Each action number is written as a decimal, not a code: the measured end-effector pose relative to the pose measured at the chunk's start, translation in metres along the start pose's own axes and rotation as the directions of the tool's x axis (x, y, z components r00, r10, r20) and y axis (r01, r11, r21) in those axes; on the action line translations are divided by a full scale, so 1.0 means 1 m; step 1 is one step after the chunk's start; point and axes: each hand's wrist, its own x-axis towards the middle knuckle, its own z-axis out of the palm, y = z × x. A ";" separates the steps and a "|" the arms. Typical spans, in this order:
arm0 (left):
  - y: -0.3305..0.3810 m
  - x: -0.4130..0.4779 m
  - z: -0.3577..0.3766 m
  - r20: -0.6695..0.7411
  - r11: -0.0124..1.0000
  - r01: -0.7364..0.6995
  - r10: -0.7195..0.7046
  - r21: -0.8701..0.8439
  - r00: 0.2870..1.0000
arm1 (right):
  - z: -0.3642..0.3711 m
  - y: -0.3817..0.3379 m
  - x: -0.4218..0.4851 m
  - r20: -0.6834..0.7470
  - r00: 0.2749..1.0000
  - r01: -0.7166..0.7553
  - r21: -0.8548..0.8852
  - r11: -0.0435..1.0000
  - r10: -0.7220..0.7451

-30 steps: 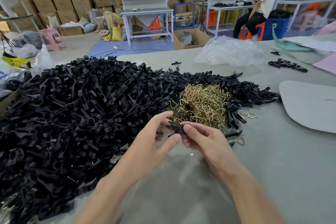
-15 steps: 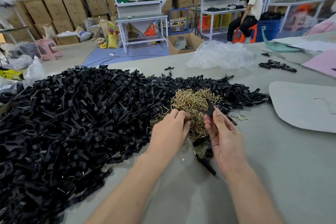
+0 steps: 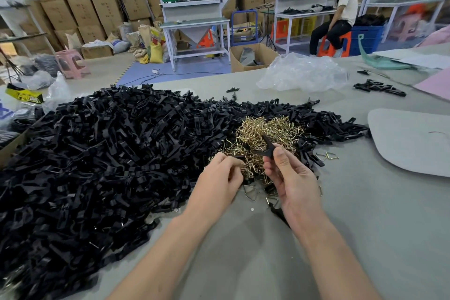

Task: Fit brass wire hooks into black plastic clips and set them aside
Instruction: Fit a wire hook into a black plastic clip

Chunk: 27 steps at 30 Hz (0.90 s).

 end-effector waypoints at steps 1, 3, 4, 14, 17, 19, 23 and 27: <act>-0.001 -0.001 -0.002 -0.007 1.000 0.005 -0.006 -0.019 1.000 | 0.001 0.001 0.000 0.002 1.000 -0.001 -0.003 1.000 0.001; -0.004 -0.003 -0.006 -0.029 0.995 0.029 -0.032 -0.092 0.999 | 0.003 0.003 -0.001 0.010 1.000 -0.008 -0.007 1.000 0.008; -0.005 -0.005 -0.009 -0.044 0.988 0.053 -0.060 -0.148 0.997 | 0.004 0.004 -0.002 0.021 1.000 -0.017 -0.011 1.000 0.017; -0.022 -0.042 -0.022 -0.061 0.893 0.172 -0.216 -0.416 0.975 | 0.029 0.033 -0.011 0.131 0.972 -0.187 -0.075 0.979 0.196; -0.021 -0.047 -0.021 -0.025 0.798 0.190 -0.249 -0.572 0.968 | 0.030 0.038 -0.011 0.166 0.954 -0.241 -0.075 0.968 0.251; -0.021 -0.047 -0.021 -0.020 0.738 0.210 -0.289 -0.641 0.957 | 0.030 0.039 -0.012 0.203 0.940 -0.264 -0.073 0.962 0.273; -0.022 -0.045 -0.020 -0.026 0.719 0.240 -0.338 -0.653 0.941 | 0.031 0.043 -0.013 0.209 0.935 -0.274 -0.088 0.958 0.286; -0.027 -0.043 -0.021 -0.169 0.842 0.170 -0.293 -0.512 0.941 | 0.029 0.044 -0.010 0.214 0.939 -0.243 -0.136 0.960 0.268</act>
